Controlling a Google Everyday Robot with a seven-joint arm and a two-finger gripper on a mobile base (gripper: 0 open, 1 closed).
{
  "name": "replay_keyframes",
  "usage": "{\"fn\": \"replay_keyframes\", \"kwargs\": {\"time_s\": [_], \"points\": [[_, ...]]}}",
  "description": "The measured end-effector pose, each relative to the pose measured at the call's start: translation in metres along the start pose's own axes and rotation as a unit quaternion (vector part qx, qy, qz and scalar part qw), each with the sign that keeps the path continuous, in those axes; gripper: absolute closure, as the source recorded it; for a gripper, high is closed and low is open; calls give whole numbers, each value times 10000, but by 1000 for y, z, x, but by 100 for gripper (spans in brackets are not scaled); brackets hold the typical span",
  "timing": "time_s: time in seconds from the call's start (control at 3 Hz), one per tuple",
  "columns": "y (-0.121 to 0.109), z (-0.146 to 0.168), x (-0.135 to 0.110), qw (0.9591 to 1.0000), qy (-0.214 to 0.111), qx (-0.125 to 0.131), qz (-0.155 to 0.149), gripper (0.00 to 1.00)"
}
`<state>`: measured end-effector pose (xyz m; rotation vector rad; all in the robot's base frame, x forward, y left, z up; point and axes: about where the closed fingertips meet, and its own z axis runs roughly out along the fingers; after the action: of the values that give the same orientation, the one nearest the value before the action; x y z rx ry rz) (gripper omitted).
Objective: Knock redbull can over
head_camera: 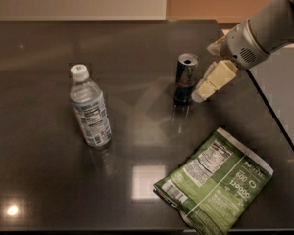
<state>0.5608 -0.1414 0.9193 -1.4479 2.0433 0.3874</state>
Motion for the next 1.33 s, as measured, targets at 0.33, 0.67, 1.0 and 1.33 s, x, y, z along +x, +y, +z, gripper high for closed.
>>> {"fn": "replay_keyframes", "kwargs": {"time_s": [0.33,0.67,1.0,1.33], "points": [[-11,15,-5,9995,-274,-71,139,0],[-20,27,-8,9985,-451,-158,272,0],[-25,35,-12,9973,-578,-244,373,18],[-29,38,-13,9964,-654,-297,449,41]]}}
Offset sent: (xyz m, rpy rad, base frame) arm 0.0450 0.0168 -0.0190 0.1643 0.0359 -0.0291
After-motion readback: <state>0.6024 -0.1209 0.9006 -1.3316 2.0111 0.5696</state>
